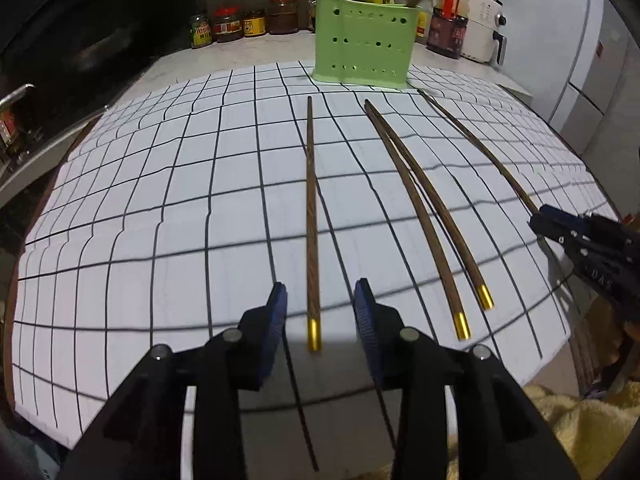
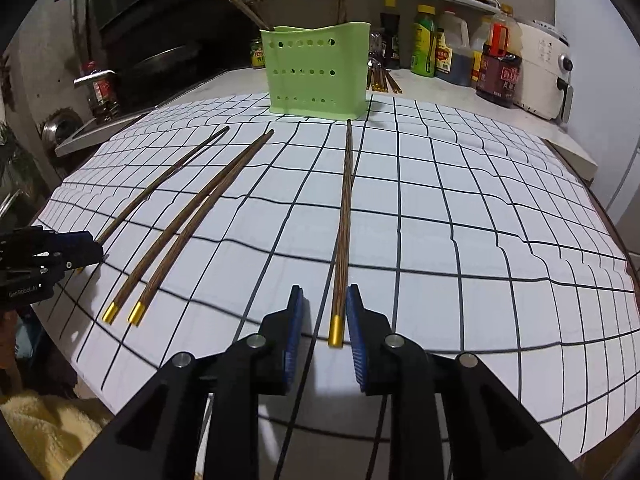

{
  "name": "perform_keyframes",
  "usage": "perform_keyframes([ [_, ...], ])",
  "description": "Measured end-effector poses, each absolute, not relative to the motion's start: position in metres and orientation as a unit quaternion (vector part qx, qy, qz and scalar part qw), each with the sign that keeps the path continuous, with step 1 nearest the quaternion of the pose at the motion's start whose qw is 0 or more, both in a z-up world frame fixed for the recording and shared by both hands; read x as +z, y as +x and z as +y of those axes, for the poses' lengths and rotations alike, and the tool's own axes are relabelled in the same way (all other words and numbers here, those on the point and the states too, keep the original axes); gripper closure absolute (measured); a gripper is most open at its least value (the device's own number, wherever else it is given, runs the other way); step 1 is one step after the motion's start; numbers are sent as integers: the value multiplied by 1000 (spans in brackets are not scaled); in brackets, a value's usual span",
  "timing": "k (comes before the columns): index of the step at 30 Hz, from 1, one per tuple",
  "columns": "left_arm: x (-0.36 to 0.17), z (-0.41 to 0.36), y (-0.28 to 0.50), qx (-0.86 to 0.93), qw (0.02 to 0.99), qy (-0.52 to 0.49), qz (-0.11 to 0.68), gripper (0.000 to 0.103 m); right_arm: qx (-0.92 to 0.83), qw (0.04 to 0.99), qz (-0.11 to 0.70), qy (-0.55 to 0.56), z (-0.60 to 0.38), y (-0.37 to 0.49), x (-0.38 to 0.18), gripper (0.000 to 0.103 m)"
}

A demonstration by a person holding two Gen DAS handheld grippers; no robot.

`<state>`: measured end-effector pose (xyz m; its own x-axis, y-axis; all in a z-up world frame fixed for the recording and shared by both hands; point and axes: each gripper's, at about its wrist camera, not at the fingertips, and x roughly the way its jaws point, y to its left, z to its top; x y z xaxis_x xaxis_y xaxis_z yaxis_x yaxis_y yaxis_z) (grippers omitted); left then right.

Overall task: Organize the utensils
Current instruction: 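Close the right tool on a chopstick while the left tool grasps another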

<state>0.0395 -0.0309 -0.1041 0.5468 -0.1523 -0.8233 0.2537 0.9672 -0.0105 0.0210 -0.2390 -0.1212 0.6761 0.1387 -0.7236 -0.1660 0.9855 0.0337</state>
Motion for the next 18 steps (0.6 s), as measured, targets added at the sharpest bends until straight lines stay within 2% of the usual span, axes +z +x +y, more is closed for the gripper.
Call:
perform_keyframes([
  [9, -105, -37, 29, -88, 881, 73, 459, 68, 87, 918, 386, -11, -241, 9, -122, 81],
  [13, -104, -31, 29, -77, 880, 68, 463, 79, 94, 919, 383, -8, -242, 5, -122, 80],
  [18, -105, -30, 33, -70, 886, 66, 454, 85, 78, 922, 379, -9, -241, 9, -123, 83],
])
